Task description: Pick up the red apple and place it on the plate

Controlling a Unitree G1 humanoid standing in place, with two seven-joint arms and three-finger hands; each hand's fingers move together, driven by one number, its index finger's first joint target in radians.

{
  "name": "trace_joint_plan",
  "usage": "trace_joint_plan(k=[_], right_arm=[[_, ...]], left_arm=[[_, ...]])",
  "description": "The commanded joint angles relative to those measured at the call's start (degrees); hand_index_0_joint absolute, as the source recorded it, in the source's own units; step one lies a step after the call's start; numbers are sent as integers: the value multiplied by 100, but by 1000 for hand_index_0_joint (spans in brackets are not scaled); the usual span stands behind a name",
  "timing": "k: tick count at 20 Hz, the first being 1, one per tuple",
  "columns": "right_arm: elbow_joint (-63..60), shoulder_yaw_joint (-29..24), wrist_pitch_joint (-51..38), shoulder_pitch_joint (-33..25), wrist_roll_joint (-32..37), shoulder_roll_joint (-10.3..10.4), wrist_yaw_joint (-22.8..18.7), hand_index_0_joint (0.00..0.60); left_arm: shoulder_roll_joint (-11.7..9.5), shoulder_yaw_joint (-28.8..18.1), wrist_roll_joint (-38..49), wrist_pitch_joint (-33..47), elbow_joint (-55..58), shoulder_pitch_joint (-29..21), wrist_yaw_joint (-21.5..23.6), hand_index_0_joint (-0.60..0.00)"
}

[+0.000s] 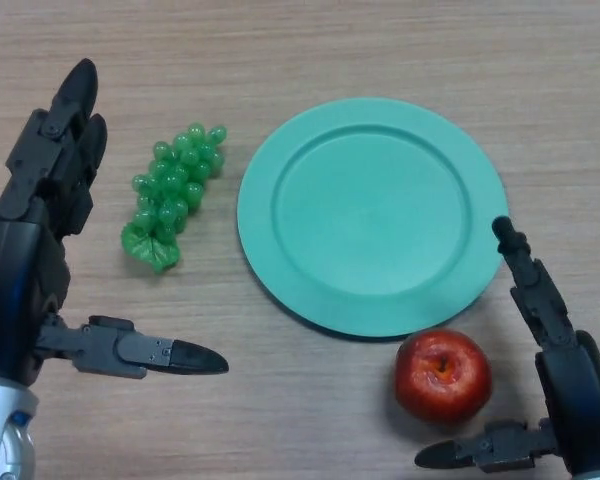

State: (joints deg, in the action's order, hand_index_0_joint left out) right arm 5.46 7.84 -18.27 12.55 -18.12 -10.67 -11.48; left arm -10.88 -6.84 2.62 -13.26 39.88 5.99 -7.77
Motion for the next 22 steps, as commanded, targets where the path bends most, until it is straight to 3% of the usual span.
trace_joint_plan(k=[1,2,5,11,15,19,22], right_arm=[[474,98,-158,-25,89,-23,-682,100],[499,131,-61,-8,57,-23,-748,199],[566,495,535,-63,59,-22,-1130,600],[1219,359,615,-8,1099,-22,-717,600],[2087,-49,1481,-280,660,-29,-380,600],[2256,-105,2486,-1541,584,-22,-361,600],[1576,-127,2569,-2507,534,-22,-212,600]], left_arm=[[-141,-268,-67,885,330,-50,268,0],[-145,-288,-53,859,340,-61,273,0],[-199,-471,119,609,395,-218,315,0],[-142,-112,-27,790,281,-194,458,0],[-130,-12,-32,835,246,-193,506,0],[-155,-107,182,909,137,-213,470,0],[-202,-237,189,949,-14,-270,442,0]])
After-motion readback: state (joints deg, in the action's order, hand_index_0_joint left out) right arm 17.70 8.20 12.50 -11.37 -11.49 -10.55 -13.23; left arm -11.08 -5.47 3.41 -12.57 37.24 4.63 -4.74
